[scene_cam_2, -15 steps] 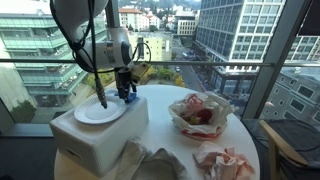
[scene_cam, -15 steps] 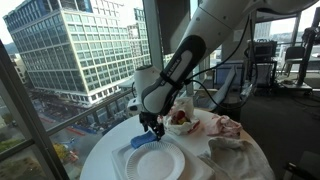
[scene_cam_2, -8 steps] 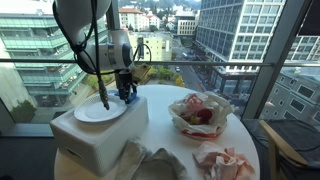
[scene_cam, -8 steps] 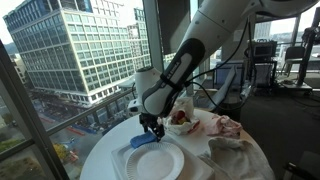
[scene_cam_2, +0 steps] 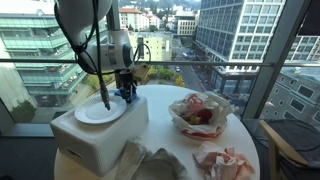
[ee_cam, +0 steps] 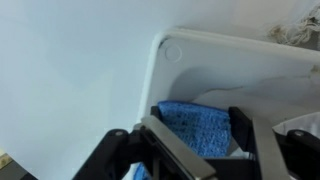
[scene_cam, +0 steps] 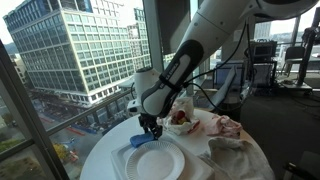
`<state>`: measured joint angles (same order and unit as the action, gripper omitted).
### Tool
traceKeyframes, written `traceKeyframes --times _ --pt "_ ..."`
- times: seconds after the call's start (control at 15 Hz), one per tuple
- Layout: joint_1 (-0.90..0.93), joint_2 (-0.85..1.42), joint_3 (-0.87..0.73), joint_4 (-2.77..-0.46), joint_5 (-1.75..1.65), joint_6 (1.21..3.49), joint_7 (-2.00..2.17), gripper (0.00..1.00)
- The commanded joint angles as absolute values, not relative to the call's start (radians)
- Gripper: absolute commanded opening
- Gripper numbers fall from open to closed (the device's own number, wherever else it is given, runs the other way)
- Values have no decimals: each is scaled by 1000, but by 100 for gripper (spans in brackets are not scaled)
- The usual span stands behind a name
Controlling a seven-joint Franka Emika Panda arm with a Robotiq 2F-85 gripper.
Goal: Clean the plate with the blue sponge
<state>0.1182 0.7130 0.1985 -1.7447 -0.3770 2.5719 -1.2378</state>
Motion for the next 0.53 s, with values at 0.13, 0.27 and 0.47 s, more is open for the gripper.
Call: traceKeyframes --times 0.13,0.27,0.47 --pt "140 727 187 -1693 -382 2564 -1267 34" --pt "153 703 173 -1691 -395 2558 -1252 25" --pt "167 675 150 -1690 -402 2555 -1222 11"
